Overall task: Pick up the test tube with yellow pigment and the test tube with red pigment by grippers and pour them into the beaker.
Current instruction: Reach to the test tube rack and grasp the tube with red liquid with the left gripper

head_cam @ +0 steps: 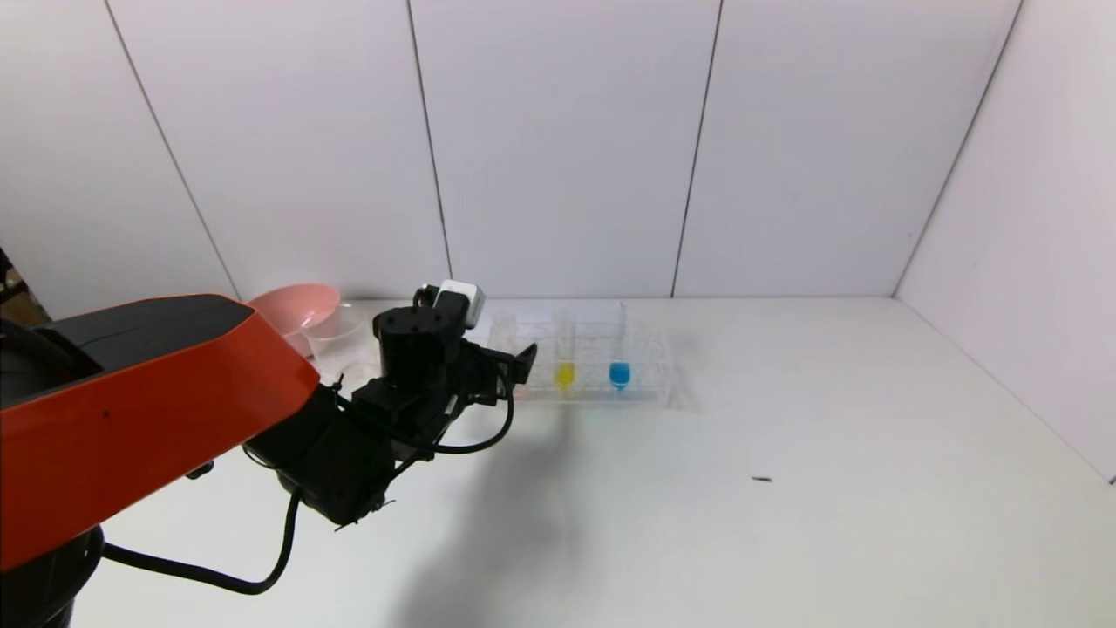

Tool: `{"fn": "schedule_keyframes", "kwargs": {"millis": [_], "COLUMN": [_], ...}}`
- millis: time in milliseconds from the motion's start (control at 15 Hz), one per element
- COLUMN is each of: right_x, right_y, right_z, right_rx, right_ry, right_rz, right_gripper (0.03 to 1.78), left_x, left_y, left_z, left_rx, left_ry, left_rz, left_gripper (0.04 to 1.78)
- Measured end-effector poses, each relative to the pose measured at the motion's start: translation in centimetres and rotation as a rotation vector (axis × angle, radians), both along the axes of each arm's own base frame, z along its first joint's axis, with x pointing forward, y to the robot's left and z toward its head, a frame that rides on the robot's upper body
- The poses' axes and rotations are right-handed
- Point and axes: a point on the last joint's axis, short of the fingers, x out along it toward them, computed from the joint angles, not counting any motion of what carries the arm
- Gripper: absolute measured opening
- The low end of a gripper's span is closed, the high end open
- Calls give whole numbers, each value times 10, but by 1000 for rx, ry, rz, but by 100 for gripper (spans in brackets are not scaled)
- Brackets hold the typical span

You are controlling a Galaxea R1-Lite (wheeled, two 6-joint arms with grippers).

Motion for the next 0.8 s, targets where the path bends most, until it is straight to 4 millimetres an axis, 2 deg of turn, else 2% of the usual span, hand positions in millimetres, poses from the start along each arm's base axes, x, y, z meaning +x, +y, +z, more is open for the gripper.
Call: {"fn": "schedule_keyframes", "kwargs": {"millis": [533, 667, 800], "right_x": [0, 0, 0], "right_y": [0, 0, 0], "right_z": [0, 0, 0], "right_rx": [0, 0, 0], "right_ry": [0, 0, 0], "right_rz": [0, 0, 0], "right_gripper": [170, 170, 170], "left_x": [-1, -2, -3], "left_y": [0, -2, -2], "left_z": [-1, -2, -2], "left_rx": [-1, 1, 1], "left_ry": [5, 7, 8], "left_rz": [-4, -10, -13], "left_gripper": [171, 162, 142]}}
